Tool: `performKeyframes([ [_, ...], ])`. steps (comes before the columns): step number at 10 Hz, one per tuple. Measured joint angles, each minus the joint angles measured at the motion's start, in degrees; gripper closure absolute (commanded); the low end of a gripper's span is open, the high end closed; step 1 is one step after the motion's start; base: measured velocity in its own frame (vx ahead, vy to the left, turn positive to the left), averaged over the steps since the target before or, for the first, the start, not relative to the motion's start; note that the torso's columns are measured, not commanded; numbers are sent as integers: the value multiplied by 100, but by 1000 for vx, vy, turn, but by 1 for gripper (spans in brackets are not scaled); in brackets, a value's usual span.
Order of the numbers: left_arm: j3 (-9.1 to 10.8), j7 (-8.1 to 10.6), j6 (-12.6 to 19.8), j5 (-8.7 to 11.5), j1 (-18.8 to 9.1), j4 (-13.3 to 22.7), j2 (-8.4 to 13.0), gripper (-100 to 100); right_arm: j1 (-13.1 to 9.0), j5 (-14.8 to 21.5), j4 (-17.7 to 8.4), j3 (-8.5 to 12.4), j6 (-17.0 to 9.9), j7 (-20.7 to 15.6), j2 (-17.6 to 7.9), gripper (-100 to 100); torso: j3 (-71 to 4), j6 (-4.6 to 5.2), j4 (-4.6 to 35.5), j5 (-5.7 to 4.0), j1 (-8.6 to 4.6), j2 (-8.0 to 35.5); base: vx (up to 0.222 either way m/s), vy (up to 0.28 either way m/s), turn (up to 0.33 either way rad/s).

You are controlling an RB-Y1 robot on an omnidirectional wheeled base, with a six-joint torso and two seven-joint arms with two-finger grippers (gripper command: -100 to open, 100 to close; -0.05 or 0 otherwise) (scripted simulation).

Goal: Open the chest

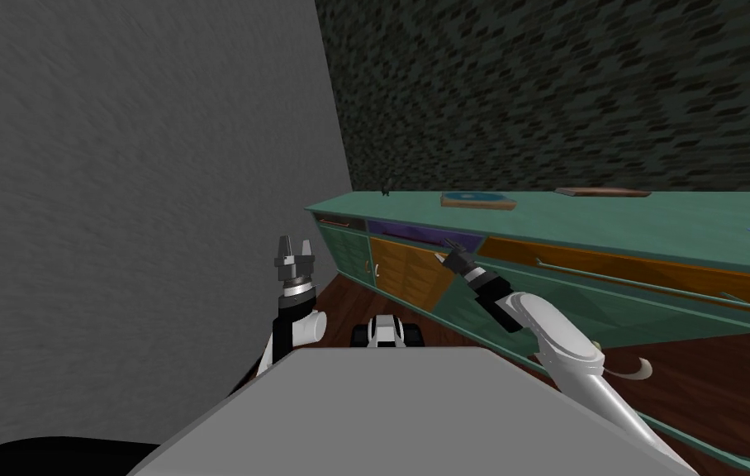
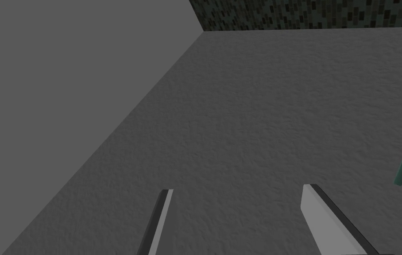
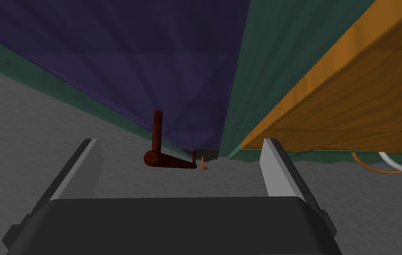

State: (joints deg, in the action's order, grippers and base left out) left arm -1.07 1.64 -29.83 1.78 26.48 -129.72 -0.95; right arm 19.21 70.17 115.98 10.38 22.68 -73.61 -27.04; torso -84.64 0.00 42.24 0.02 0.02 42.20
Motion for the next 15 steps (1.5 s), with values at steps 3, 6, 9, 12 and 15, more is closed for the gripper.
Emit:
performKeyframes([
  [3, -1, 0, 1, 0, -3, 1, -1, 0, -32, -11, 112, 43, -21, 27, -26, 100, 12, -9, -39, -32, -9, 0, -123, 77, -43],
  [6, -1, 0, 1, 0, -2, 1, -1, 0, 68, -8, 216, 12, 32, 61, -32, 100, -4, 6, -23, -23, -27, -17, -138, 73, -28],
  [9, 0, 0, 0, 0, 0, 0, 0, 0, 132, -98, 318, 170, 84, 251, -256, -100, -12, 0, -5, -2, -2, -22, 18, 56, -68],
  [12, 0, 0, 0, 0, 0, 0, 0, 0, 99, -166, 396, 338, 75, 630, -639, -100, 11, -1, 7, -1, -1, 15, 33, 54, -49],
  [15, 0, 0, 0, 0, 0, 0, 0, 0, 129, -241, 540, 528, 58, 1011, -1018, -100, 10, 0, 5, -3, -3, 12, 21, 52, -51],
])
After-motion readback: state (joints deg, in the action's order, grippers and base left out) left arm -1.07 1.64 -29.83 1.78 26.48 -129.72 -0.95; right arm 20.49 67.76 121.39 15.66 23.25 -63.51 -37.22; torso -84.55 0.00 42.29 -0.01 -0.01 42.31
